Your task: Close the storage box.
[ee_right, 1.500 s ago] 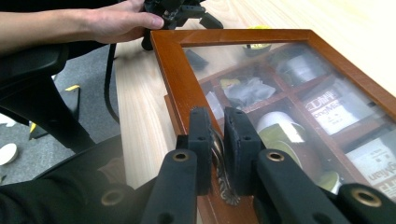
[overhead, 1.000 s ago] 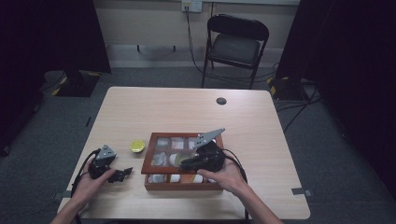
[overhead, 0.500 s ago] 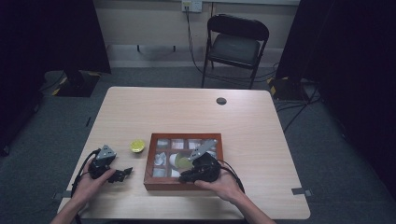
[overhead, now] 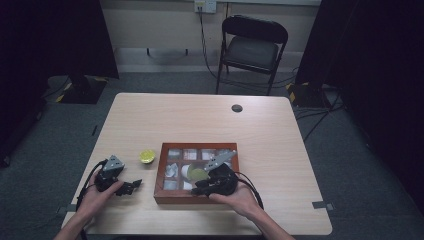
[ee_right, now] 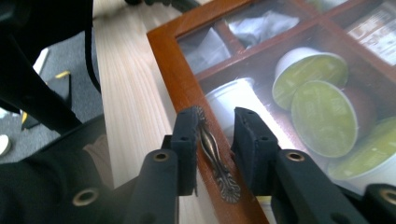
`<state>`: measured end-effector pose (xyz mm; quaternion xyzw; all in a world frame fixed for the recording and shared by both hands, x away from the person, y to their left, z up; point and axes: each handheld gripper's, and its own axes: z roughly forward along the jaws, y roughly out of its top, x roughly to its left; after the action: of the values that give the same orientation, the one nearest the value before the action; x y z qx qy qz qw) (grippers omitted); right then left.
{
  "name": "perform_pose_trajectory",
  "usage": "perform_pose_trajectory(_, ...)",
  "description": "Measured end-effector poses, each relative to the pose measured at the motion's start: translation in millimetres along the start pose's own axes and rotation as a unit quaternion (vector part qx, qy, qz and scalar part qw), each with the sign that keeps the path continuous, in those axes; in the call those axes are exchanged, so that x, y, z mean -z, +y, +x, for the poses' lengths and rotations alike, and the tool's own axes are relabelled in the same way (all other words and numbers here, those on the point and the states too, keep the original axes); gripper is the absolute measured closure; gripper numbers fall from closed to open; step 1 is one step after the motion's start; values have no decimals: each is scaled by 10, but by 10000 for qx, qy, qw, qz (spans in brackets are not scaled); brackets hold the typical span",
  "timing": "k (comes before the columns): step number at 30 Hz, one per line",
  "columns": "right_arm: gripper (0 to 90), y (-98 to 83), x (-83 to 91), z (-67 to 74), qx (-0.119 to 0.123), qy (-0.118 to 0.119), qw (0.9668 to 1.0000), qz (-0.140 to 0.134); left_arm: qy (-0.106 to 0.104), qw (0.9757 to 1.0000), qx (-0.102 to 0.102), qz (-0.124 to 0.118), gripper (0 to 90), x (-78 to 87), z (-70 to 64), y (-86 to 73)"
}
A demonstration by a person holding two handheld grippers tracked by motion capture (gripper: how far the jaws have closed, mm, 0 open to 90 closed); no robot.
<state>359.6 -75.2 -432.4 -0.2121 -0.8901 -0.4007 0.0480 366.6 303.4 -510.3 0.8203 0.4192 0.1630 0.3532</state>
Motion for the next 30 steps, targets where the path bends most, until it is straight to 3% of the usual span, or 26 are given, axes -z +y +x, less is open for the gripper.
perform_pose_trajectory(3, 665, -10, 52, -7, -64, -116, 9997, -183, 6, 10000, 1, 1, 48, 0, -1, 0)
perform_pose_trajectory(5, 602, -37, 137, -48, -177, -286, 9987, -394, 23, 10000, 18, -2, 47, -3, -5, 2)
perform_pose_trajectory(8, 561, -68, 206, -83, -260, -431, 9976, -484, 12, 10000, 30, 16, 47, -3, -7, 3)
perform_pose_trajectory(15, 461, -235, 496, -210, -587, -899, 9905, -855, 12, 10000, 29, 15, 47, -3, -7, 3)
perform_pose_trajectory(23, 406, -541, 785, -398, -1039, -1570, 9773, -972, 18, 10000, 31, 14, 47, -3, -8, 3)
perform_pose_trajectory(25, 374, -697, 877, -475, -1230, -1795, 9711, -979, 15, 10000, 26, 15, 47, -4, -7, 4)
perform_pose_trajectory(26, 374, -697, 877, -475, -1230, -1795, 9711, -979, 15, 10000, 26, 15, 47, -4, -7, 4)
perform_pose_trajectory(27, 358, -796, 940, -537, -1343, -1950, 9667, -968, 18, 10000, 34, 18, 47, -3, -8, 3)
perform_pose_trajectory(28, 358, -796, 940, -537, -1343, -1950, 9667, -968, 18, 10000, 34, 18, 47, -3, -8, 3)
perform_pose_trajectory(29, 330, -887, 996, -601, -1479, -2143, 9609, -939, 18, 10000, 31, 14, 47, -3, -8, 3)
perform_pose_trajectory(30, 330, -887, 996, -601, -1479, -2143, 9609, -939, 12, 10000, 25, 15, 47, -4, -7, 4)
